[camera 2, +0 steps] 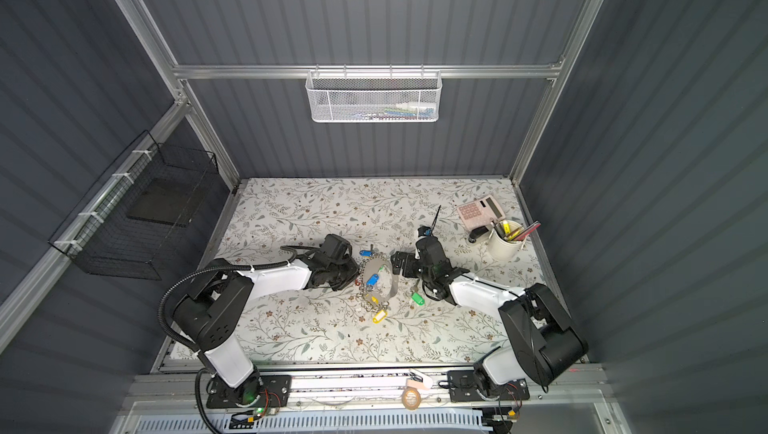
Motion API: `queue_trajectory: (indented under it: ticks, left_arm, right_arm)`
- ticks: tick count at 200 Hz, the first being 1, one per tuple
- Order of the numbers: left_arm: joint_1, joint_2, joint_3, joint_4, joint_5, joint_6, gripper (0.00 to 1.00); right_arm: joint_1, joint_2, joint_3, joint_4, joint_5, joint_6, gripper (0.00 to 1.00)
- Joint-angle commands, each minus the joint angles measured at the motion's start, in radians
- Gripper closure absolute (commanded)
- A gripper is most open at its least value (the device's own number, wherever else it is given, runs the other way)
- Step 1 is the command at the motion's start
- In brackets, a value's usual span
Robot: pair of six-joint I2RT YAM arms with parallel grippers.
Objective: Put the keys on the keyring
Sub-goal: 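Lower the left gripper onto the silver keyring while the right gripper hovers beside it, then grasp the silver keyring with the left gripper and lift it up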
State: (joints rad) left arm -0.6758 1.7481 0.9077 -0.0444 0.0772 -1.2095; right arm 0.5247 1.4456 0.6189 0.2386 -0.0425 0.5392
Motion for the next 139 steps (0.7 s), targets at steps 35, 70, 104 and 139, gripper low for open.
queue_trajectory:
  ticks: [35,70,104,139]
  left_arm:
    - [-0.011,0.030,0.026,-0.010,-0.014,-0.005,0.89]
    - [-0.011,0.030,0.033,-0.014,-0.026,-0.002,0.96]
    - [-0.013,-0.003,0.072,-0.094,-0.074,0.047,1.00]
    - [-0.013,-0.032,0.212,-0.339,-0.166,0.208,1.00]
  right_arm:
    - [0.003,0.003,0.020,-0.007,-0.003,0.006,0.01]
    - [0.003,0.002,0.021,-0.008,-0.007,0.005,0.01]
    - [0.003,-0.002,0.020,-0.009,-0.009,0.006,0.01]
    - [0.002,-0.013,0.017,-0.012,-0.001,0.001,0.01]
